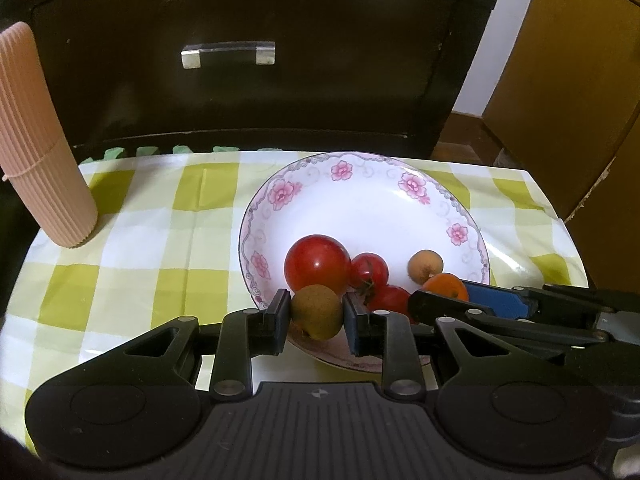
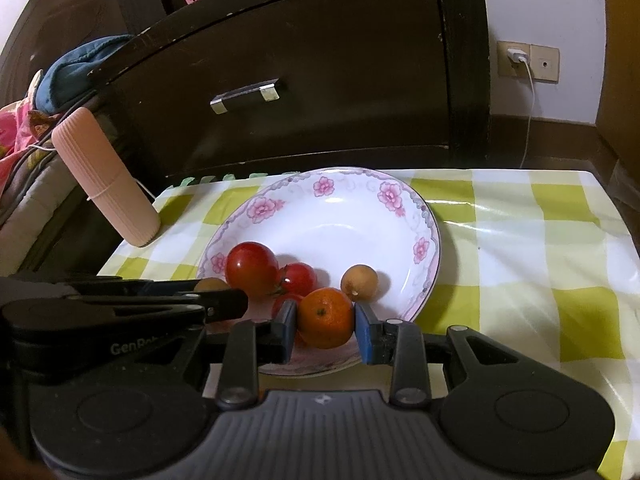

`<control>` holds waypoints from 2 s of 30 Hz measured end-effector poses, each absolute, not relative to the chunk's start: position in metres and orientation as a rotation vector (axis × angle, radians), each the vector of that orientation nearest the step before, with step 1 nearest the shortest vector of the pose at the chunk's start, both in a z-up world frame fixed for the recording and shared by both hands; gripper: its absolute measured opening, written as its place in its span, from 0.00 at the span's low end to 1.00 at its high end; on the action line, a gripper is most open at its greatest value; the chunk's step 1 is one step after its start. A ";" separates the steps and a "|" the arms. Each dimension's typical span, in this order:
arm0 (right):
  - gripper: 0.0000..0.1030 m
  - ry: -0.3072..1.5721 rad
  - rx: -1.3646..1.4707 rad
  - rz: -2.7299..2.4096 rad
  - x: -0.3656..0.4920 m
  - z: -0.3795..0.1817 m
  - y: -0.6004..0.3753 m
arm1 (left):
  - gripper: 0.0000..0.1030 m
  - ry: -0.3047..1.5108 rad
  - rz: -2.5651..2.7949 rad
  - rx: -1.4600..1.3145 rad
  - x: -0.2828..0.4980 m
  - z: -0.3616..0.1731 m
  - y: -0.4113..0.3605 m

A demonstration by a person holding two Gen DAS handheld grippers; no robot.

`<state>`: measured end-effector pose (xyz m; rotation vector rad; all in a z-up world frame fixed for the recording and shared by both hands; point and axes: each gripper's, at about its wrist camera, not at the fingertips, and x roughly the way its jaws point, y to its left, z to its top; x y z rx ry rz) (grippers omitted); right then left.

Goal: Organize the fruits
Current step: 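Open the left tool to drop the brown fruit while the right tool releases the tangerine, then withdraw both tools from the plate toward the remaining fruits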

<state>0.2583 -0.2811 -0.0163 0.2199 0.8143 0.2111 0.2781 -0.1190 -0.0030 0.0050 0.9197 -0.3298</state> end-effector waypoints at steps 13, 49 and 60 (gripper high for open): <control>0.32 0.802 0.266 0.196 0.258 -0.012 -0.286 | 0.49 0.909 -0.307 -0.027 0.277 0.002 -0.114; 0.33 0.721 0.248 0.167 0.212 0.028 -0.292 | 0.71 0.798 -0.336 -0.014 0.235 0.040 -0.108; 0.34 0.764 0.180 0.199 0.175 0.026 -0.275 | 0.73 0.828 -0.344 0.015 0.206 0.035 -0.096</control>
